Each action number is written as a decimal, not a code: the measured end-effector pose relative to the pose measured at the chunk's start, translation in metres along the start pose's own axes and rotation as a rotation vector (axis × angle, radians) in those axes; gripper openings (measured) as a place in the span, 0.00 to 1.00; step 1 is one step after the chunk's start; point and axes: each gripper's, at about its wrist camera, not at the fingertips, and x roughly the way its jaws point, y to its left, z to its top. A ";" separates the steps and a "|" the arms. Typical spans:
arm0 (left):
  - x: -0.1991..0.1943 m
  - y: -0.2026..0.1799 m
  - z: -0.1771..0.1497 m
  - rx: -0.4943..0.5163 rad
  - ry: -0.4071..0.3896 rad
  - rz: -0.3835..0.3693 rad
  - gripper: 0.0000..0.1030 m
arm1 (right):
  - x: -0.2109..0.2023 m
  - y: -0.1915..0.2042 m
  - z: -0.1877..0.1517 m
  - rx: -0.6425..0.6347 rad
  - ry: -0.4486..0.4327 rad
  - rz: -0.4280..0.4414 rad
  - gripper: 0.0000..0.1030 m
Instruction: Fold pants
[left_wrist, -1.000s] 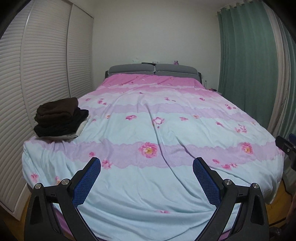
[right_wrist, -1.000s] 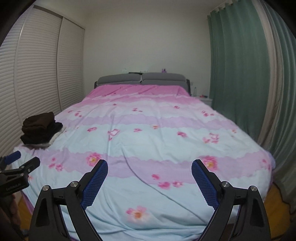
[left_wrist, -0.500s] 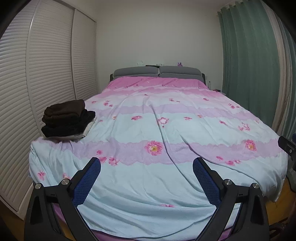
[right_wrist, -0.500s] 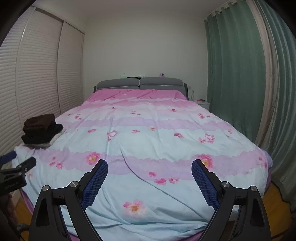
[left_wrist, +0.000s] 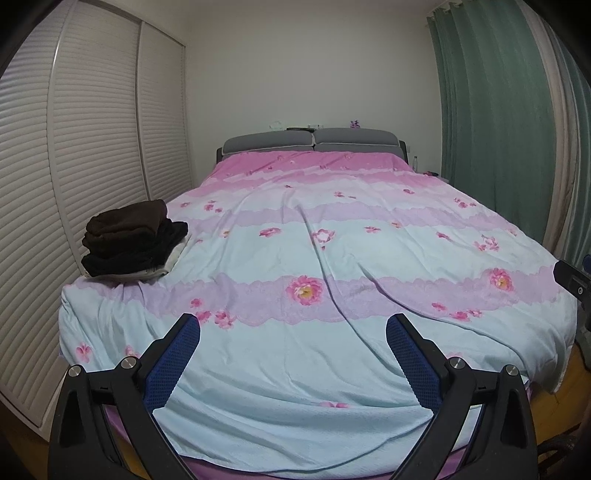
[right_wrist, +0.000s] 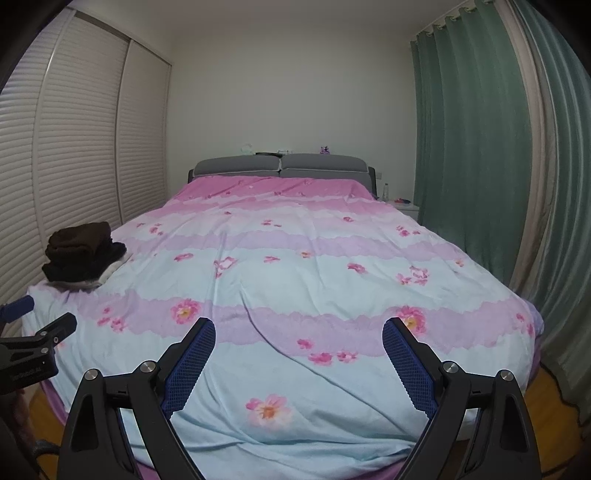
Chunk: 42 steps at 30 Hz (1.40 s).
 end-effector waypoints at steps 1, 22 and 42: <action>0.000 -0.001 0.000 0.003 -0.001 0.003 1.00 | 0.000 0.000 0.000 -0.001 0.000 -0.001 0.90; 0.002 0.001 -0.003 0.006 -0.002 0.010 1.00 | 0.001 0.001 -0.002 0.000 -0.003 0.003 0.90; 0.001 0.003 -0.001 0.008 -0.001 0.010 1.00 | 0.004 0.002 -0.003 0.003 0.005 0.010 0.90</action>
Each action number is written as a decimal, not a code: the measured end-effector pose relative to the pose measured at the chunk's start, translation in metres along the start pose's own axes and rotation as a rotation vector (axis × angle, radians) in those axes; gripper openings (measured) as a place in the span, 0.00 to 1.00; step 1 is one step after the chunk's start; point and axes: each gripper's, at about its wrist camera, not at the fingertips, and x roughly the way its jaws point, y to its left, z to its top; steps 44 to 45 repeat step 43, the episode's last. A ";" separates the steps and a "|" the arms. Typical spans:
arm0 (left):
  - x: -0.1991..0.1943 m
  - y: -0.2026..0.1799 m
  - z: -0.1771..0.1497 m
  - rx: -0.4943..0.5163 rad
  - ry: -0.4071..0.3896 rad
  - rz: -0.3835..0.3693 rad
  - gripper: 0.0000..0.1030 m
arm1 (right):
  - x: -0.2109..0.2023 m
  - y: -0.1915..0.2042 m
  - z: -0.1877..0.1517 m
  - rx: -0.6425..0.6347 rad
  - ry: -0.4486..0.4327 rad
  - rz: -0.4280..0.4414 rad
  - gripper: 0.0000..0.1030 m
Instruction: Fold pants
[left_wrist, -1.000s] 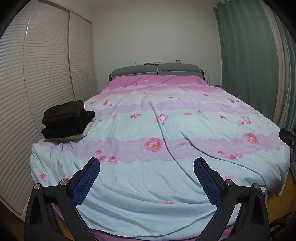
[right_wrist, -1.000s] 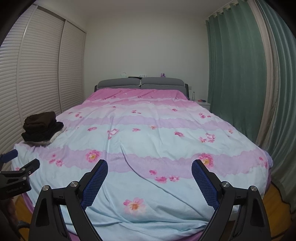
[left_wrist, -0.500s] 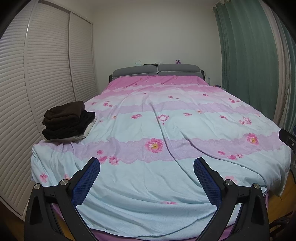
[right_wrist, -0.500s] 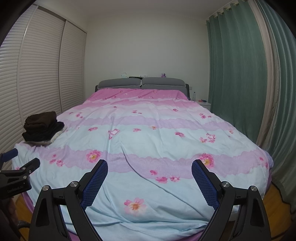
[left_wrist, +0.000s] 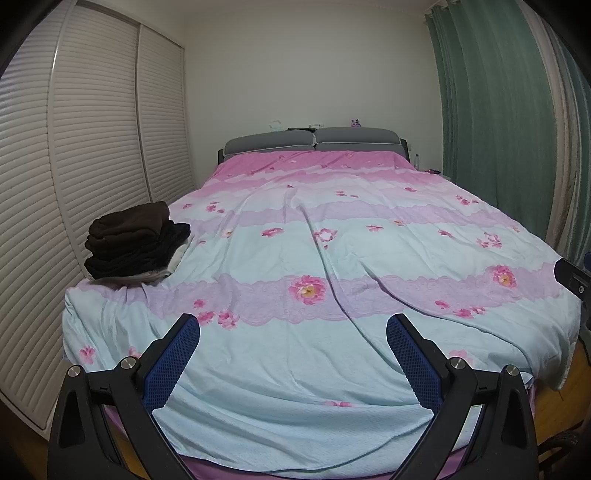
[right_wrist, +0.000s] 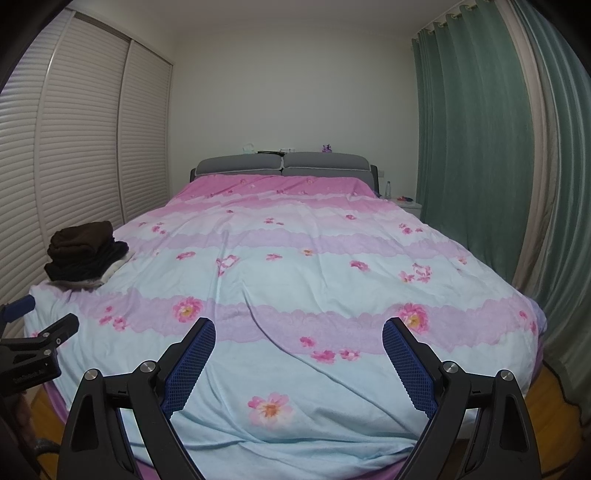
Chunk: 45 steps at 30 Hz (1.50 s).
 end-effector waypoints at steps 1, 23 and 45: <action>0.000 0.000 0.000 0.003 -0.004 0.004 1.00 | 0.000 0.000 0.000 0.000 0.000 0.000 0.90; -0.004 -0.003 0.000 0.025 -0.010 0.013 1.00 | 0.002 -0.002 -0.002 0.001 0.001 0.003 0.90; -0.009 -0.013 -0.001 0.051 -0.016 0.006 1.00 | 0.002 -0.004 -0.002 0.008 -0.003 -0.003 0.90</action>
